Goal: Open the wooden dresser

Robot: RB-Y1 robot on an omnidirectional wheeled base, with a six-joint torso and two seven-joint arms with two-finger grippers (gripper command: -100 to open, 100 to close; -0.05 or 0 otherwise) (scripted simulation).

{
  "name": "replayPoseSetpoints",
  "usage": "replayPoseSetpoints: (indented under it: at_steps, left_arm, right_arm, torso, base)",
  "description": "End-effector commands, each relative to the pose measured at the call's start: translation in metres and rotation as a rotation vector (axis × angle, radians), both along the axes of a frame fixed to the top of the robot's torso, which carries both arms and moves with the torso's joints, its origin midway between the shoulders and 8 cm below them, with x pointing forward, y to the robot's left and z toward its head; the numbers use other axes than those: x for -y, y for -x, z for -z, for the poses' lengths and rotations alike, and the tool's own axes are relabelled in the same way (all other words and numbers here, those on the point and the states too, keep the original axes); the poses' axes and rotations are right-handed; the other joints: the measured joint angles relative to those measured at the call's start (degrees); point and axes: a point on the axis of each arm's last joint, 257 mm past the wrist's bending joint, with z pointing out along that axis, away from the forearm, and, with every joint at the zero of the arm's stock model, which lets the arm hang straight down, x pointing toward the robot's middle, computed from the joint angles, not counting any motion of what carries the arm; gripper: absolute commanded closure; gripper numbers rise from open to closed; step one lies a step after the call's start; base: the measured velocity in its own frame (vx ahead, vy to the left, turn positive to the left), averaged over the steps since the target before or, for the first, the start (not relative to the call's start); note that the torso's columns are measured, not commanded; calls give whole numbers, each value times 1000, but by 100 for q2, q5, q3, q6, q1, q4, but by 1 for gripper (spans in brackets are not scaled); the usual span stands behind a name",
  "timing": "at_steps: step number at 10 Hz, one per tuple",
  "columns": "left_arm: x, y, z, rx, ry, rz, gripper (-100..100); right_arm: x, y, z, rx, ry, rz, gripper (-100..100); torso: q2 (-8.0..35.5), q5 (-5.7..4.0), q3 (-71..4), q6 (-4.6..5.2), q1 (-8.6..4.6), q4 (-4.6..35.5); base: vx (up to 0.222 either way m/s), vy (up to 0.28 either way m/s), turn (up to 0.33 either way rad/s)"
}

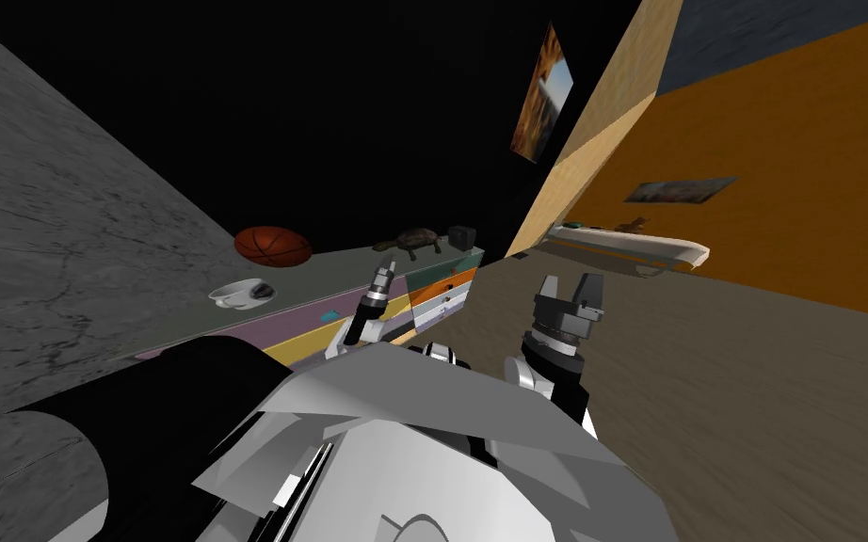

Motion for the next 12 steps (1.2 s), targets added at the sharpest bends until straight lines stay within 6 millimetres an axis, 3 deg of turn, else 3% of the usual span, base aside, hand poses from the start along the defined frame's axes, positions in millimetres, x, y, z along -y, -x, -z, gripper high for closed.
replayPoseSetpoints:
  at_steps: [1,6,12]
  left_arm:
    - [-15,-15,26,-70,-9,-27,-100]
    - [-44,-36,72,-184,-3,-82,-100]
    - [-71,-50,111,-280,1,-131,-100]
  right_arm:
    - [0,0,0,0,0,0,0]
    - [0,0,0,0,0,0,0]
    - [0,0,0,0,0,0,0]
  torso:
    - [7,5,3,0,18,2]
    - [13,6,8,0,22,5]
    - [10,7,5,-1,23,3]
  base:
    - [162,-171,91]
    - [123,-188,74]
    - [94,-143,59]
